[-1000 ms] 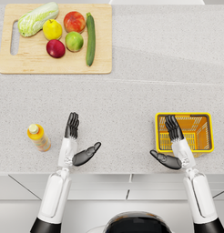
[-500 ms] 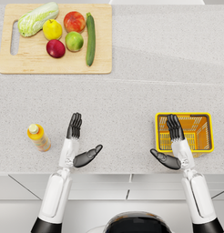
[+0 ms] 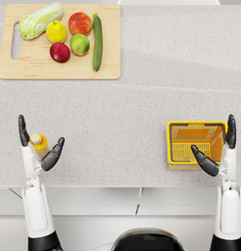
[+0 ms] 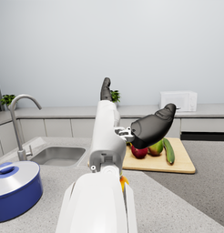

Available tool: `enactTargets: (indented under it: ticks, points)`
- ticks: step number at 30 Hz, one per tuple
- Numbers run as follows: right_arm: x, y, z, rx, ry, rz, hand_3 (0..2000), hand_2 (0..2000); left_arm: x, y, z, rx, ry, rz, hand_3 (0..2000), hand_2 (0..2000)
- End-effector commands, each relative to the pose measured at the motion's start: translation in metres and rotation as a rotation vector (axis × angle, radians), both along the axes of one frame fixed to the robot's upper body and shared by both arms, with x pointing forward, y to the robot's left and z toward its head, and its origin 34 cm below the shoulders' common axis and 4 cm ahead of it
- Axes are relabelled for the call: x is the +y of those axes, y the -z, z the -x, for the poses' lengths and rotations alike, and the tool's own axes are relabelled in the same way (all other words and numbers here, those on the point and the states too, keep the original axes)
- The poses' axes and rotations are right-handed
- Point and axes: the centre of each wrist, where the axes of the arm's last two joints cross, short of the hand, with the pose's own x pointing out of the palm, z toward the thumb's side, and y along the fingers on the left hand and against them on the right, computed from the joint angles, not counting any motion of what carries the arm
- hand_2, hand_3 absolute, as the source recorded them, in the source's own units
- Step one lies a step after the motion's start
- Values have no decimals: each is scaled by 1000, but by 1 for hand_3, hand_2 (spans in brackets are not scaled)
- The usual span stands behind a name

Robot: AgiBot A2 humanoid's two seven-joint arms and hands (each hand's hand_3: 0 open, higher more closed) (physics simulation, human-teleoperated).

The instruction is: Pick up the lemon tea and place it into the yellow basket

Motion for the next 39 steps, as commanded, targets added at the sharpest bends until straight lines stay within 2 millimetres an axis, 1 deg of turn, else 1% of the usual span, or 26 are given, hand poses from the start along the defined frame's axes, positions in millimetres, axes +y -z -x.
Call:
enactTargets:
  ticks: [1, 3, 5, 7, 10, 14, 15, 18, 20, 24, 25, 26, 27, 30, 31, 32, 33, 34, 35, 36, 39]
  points:
    - [0, 1, 0, 3, 3, 0, 0, 0, 20, 20, -2, 71, -70, 41, 0, 0]
    - [2, 1, 0, 4, -4, 1, 0, 0, 23, 37, -6, 136, -78, 60, 0, 0]
    - [6, 0, 0, -1, -18, 3, 0, 0, 27, 60, -10, 222, -89, 86, 0, 0]
    - [6, -2, 0, -10, -16, 0, 0, 0, 27, 86, -14, 320, -91, 111, 0, 0]
    - [9, -3, 0, -15, -26, -1, 0, 0, 24, 106, -20, 397, -82, 128, 0, 0]
    - [15, -2, -1, -12, -47, -3, 0, 0, 19, 126, -26, 475, -69, 146, 0, 0]
    - [19, -4, -1, -20, -58, -2, 0, 0, 20, 129, -29, 488, -73, 155, 0, 0]
    - [19, -5, 0, -26, -56, -7, 0, 0, 23, 143, -35, 546, -92, 188, 0, 0]
    - [20, -4, 0, -23, -59, -9, 0, 0, 26, 150, -38, 575, -106, 210, 0, 0]
    - [22, -7, -2, -34, -64, -15, 0, 0, 32, 155, -43, 596, -131, 249, 0, 0]
    - [22, -7, -2, -35, -64, -16, 0, 0, 32, 155, -43, 595, -132, 252, 327, 1361]
    - [22, -7, -2, -35, -63, -18, 0, 0, 31, 154, -43, 589, -116, 252, 653, 2000]
    - [23, -8, -2, -39, -67, -19, 0, 0, 30, 153, -44, 586, -107, 249, 980, 2000]
    - [25, -3, -3, -20, -73, -23, 0, 0, 26, 151, -44, 579, -115, 238, 1960, 2000]
    - [26, -4, -2, -25, -76, -23, 0, 0, 22, 150, -44, 573, -106, 226, 2000, 2000]
    - [26, -4, -2, -25, -76, -25, 0, 0, 19, 149, -44, 566, -76, 219, 2000, 2000]
    - [26, -4, -3, -24, -75, -27, 0, 0, 14, 138, -43, 521, -50, 198, 2000, 2000]
    - [29, -3, -2, -22, -86, -25, 0, 0, 8, 122, -42, 461, -20, 174, 2000, 2000]
    - [36, -1, -2, -13, -113, -21, 0, 0, 0, 100, -42, 384, 19, 140, 2000, 2000]
    - [48, 2, -2, 0, -159, -12, 0, 0, -10, 75, -44, 298, 59, 106, 2000, 2000]
    - [77, 9, -6, 32, -262, -4, 0, 0, -43, 20, -43, 107, 180, 23, 2000, 2000]
